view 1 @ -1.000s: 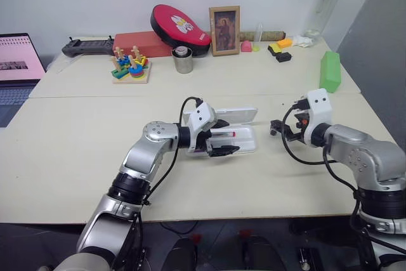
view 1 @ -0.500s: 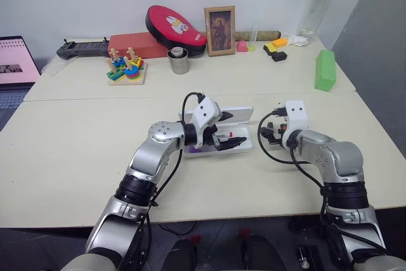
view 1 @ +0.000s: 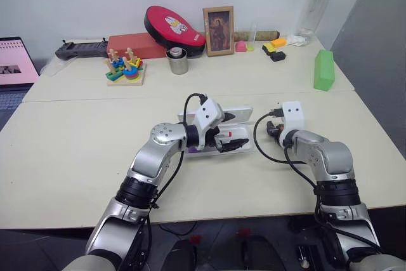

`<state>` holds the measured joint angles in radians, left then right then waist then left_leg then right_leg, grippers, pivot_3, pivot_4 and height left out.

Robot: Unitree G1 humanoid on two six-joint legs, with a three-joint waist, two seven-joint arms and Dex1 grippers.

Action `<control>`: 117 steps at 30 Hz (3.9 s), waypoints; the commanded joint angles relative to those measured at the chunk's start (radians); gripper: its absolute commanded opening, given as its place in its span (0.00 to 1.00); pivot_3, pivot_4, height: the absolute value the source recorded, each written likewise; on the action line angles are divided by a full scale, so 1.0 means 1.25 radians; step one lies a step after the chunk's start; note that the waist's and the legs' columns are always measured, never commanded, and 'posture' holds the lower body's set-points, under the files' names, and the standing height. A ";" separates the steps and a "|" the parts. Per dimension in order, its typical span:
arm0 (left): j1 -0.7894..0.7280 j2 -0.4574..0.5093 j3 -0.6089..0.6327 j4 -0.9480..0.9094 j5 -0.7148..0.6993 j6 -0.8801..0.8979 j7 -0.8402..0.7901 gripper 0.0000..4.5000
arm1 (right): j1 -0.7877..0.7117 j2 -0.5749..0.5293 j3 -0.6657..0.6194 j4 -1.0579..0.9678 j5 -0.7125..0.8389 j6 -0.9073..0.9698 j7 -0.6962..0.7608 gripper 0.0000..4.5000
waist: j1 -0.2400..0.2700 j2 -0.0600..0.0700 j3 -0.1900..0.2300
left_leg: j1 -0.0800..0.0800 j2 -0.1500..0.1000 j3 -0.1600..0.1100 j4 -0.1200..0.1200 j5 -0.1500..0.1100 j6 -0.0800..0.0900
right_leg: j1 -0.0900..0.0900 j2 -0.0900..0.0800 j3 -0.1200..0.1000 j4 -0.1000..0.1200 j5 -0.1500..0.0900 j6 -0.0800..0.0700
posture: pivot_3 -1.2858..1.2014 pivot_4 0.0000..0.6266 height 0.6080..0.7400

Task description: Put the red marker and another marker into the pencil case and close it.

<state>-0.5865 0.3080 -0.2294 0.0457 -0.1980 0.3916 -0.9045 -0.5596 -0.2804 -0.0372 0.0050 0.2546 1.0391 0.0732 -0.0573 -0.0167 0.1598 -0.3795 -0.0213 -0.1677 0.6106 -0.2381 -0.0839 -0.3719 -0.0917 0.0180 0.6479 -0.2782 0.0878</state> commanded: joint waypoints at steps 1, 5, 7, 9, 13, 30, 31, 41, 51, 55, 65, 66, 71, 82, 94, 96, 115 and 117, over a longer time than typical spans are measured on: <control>0.000 0.001 0.008 -0.023 -0.011 -0.007 0.004 1.00 | -0.002 -0.008 -0.003 -0.046 -0.005 0.004 0.015 0.09 | 0.000 0.000 0.000 | 0.000 0.000 0.000 0.000 0.000 0.000 | 0.000 0.000 0.000 0.000 0.000 0.000 | 0.52 0.24 1.00; 0.016 0.009 0.011 -0.039 -0.016 0.000 0.000 1.00 | -0.004 -0.052 0.001 -0.077 0.022 -0.001 0.092 0.07 | 0.000 0.000 0.000 | 0.000 0.000 0.000 0.000 0.000 0.000 | 0.000 0.000 0.000 0.000 0.000 0.000 | 0.52 0.24 1.00; 0.031 0.026 0.022 -0.064 -0.033 0.024 -0.012 1.00 | -0.002 -0.123 0.021 -0.093 0.022 -0.041 0.175 0.07 | 0.000 0.000 0.000 | 0.000 0.000 0.000 0.000 -0.001 0.001 | 0.000 0.000 0.000 0.000 0.000 0.000 | 0.52 0.24 1.00; 0.051 0.056 0.041 -0.094 -0.054 0.040 -0.029 1.00 | 0.004 -0.218 0.054 -0.101 0.021 -0.111 0.300 0.07 | 0.001 0.000 0.000 | 0.000 0.000 0.000 0.000 -0.001 0.001 | 0.000 0.000 0.000 -0.001 0.000 0.000 | 0.52 0.24 1.00; 0.084 0.119 0.069 -0.134 -0.086 0.055 -0.061 1.00 | 0.014 -0.339 0.084 -0.086 0.037 -0.274 0.526 0.07 | 0.000 0.000 0.000 | 0.000 0.000 0.000 -0.001 -0.001 0.002 | 0.000 0.000 0.000 -0.001 0.000 0.000 | 0.52 0.24 1.00; 0.074 0.286 0.132 -0.055 -0.128 -0.024 -0.224 1.00 | -0.144 -0.286 0.328 0.164 -0.095 -0.585 0.905 0.07 | 0.001 0.000 0.001 | 0.000 0.000 0.001 -0.001 0.001 0.000 | 0.000 0.000 0.000 -0.002 0.000 0.000 | 0.52 0.24 1.00; 0.070 0.287 0.136 -0.050 -0.129 -0.027 -0.224 1.00 | -0.150 -0.279 0.334 0.179 -0.103 -0.594 0.910 0.07 | 0.001 0.000 0.001 | 0.000 0.000 0.001 -0.001 0.001 0.000 | 0.000 0.000 0.000 -0.002 0.000 0.000 | 0.52 0.24 1.00; 0.070 0.289 0.128 -0.058 -0.131 -0.027 -0.225 1.00 | -0.184 -0.236 0.334 0.282 -0.153 -0.649 0.927 0.07 | 0.000 0.000 0.001 | 0.000 0.001 0.000 -0.001 0.001 0.000 | 0.000 0.000 0.000 -0.001 0.000 0.000 | 0.52 0.24 1.00; 0.067 0.282 0.127 -0.065 -0.134 -0.018 -0.220 1.00 | -0.195 -0.228 0.327 0.294 -0.165 -0.647 0.948 0.48 | -0.001 0.000 0.001 | 0.000 0.000 0.000 -0.001 0.001 0.000 | 0.000 0.000 0.000 -0.001 0.000 0.000 | 0.52 0.24 1.00; 0.069 0.279 0.126 -0.070 -0.135 -0.015 -0.216 1.00 | -0.202 -0.227 0.323 0.290 -0.162 -0.641 0.954 0.70 | -0.001 0.000 0.001 | 0.000 0.000 0.000 -0.001 0.001 0.000 | 0.000 0.000 0.000 -0.001 0.000 0.000 | 0.52 0.24 1.00; 0.082 0.283 0.134 -0.104 -0.145 0.009 -0.202 1.00 | -0.207 -0.265 0.294 0.204 -0.129 -0.580 1.006 0.99 | 0.000 0.001 0.001 | 0.000 0.000 0.000 -0.001 0.001 0.000 | 0.000 0.000 0.000 -0.001 0.000 0.000 | 0.52 0.24 1.00; 0.086 0.284 0.138 -0.114 -0.148 0.016 -0.198 1.00 | -0.204 -0.273 0.290 0.190 -0.125 -0.572 1.011 0.99 | 0.000 0.001 0.001 | 0.000 0.000 0.000 -0.001 0.001 0.000 | 0.000 0.000 0.000 -0.001 0.000 0.000 | 0.52 0.24 1.00; 0.133 0.324 0.213 -0.213 -0.208 0.105 -0.164 1.00 | -0.207 -0.351 0.224 0.045 -0.018 -0.437 1.086 0.99 | 0.000 0.001 0.001 | -0.001 0.001 0.000 -0.001 0.000 0.001 | -0.001 0.000 0.000 -0.001 0.000 0.000 | 0.52 0.24 1.00; 0.143 0.396 0.358 -0.242 -0.306 0.210 -0.094 1.00 | -0.454 -0.205 0.197 0.293 -0.054 -0.415 0.898 0.90 | -0.010 0.001 0.001 | 0.003 0.002 0.000 -0.001 0.000 0.003 | 0.001 0.001 0.000 0.000 0.000 0.000 | 0.52 0.24 1.00; 0.166 0.420 0.375 -0.234 -0.313 0.203 -0.078 1.00 | -0.562 -0.097 0.230 0.595 -0.170 -0.536 0.814 0.28 | -0.005 0.001 0.001 | -0.001 0.001 0.001 -0.004 0.002 -0.001 | -0.003 0.001 0.000 -0.002 0.001 -0.001 | 0.52 0.24 1.00; 0.169 0.419 0.373 -0.239 -0.313 0.204 -0.075 1.00 | -0.565 -0.092 0.229 0.606 -0.178 -0.545 0.816 0.19 | -0.007 0.001 0.001 | -0.001 0.001 0.001 -0.004 0.002 -0.001 | -0.003 0.001 0.000 -0.002 0.001 -0.001 | 0.52 0.24 1.00; 0.146 0.417 0.354 -0.232 -0.334 0.216 -0.078 1.00 | -0.381 -0.129 0.293 0.344 -0.209 -0.479 0.921 0.01 | -0.019 0.001 0.001 | 0.000 0.001 0.000 -0.003 0.001 0.000 | -0.002 0.001 0.000 0.000 0.001 -0.001 | 0.52 0.24 1.00; 0.149 0.424 0.348 -0.231 -0.341 0.227 -0.092 1.00 | -0.353 -0.139 0.299 0.293 -0.199 -0.461 0.938 0.01 | -0.020 0.001 0.001 | 0.000 0.001 0.000 -0.003 0.001 0.000 | -0.002 0.001 0.000 0.000 0.001 -0.001 | 0.52 0.24 1.00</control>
<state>-0.3888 0.8217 0.2005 -0.2275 -0.5952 0.6695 -0.9998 -1.0118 -0.4399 0.3367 0.4613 -0.0154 0.4386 1.2158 -0.0817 -0.0157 0.1614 -0.3798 -0.0198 -0.1674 0.6073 -0.2366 -0.0837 -0.3746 -0.0904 0.0180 0.6477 -0.2773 0.0865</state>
